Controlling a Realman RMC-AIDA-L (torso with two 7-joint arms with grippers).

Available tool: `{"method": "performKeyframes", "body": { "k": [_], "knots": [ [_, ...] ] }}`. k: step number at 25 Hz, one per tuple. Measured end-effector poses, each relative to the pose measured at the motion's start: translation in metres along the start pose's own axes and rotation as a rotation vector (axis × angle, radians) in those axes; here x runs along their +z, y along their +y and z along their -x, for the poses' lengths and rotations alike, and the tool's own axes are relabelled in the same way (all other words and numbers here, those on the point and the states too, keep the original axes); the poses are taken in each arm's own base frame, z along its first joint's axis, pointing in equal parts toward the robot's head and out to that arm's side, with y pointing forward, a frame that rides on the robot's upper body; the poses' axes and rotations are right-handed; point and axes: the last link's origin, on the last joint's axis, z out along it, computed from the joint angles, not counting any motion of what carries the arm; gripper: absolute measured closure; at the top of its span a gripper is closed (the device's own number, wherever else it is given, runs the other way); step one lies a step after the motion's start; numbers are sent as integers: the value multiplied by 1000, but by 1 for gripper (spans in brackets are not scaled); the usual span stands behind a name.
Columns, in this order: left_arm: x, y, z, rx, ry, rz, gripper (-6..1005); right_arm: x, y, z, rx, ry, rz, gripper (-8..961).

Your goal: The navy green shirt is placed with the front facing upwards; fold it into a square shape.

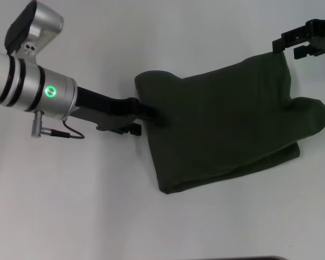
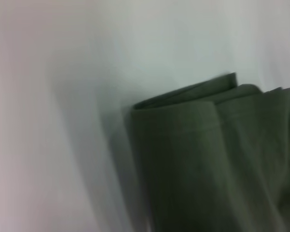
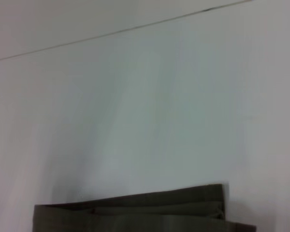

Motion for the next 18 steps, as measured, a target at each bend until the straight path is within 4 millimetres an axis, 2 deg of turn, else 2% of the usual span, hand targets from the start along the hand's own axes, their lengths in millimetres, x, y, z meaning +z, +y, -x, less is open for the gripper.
{"method": "performKeyframes", "body": {
  "k": [18],
  "knots": [
    [26, 11, -6, 7, -45, -11, 361, 1, -2, -3, 2, 0, 2, 193]
  ]
}}
